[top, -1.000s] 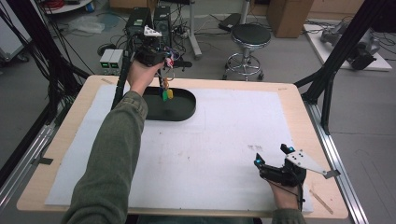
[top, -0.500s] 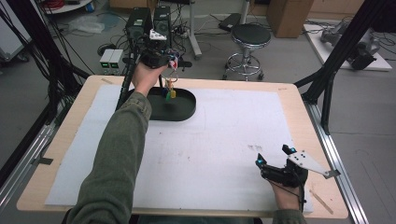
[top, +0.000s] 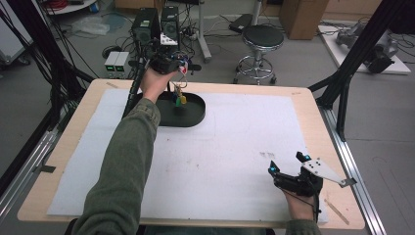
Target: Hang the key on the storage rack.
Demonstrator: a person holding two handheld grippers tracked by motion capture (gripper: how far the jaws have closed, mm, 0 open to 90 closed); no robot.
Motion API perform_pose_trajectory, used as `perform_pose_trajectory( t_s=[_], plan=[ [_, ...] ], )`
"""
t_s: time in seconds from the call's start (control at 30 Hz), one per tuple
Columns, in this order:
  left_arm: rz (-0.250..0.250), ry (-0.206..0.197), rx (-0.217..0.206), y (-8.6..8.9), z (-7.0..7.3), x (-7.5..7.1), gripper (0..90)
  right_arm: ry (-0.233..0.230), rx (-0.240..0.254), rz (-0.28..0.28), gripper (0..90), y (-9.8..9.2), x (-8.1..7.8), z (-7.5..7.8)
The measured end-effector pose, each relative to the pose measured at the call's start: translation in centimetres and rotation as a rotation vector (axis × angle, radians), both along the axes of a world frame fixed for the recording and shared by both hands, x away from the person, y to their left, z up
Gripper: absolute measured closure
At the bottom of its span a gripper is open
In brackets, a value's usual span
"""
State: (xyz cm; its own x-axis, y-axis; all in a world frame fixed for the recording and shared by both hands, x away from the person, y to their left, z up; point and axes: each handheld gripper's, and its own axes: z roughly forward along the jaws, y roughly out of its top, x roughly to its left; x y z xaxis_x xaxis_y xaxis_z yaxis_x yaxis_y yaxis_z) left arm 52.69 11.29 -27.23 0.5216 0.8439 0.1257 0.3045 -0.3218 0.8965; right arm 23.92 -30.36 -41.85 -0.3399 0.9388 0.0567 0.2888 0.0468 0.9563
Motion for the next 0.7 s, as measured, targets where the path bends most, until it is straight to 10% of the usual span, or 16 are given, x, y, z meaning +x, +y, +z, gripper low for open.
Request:
perform_pose_trajectory(
  t_s=[0.53, 0.7],
  plan=[
    [0.006, 0.075, -0.131, 1.3, 0.3, -0.5, 44.0, 0.000, 0.001, 0.005, 0.5, 0.1, 0.1, 0.0],
    [-0.060, 0.117, -0.194, 2.2, 0.8, -0.9, 36.8, -0.004, 0.002, 0.004, 0.5, 0.0, 0.1, 0.0]
  ],
)
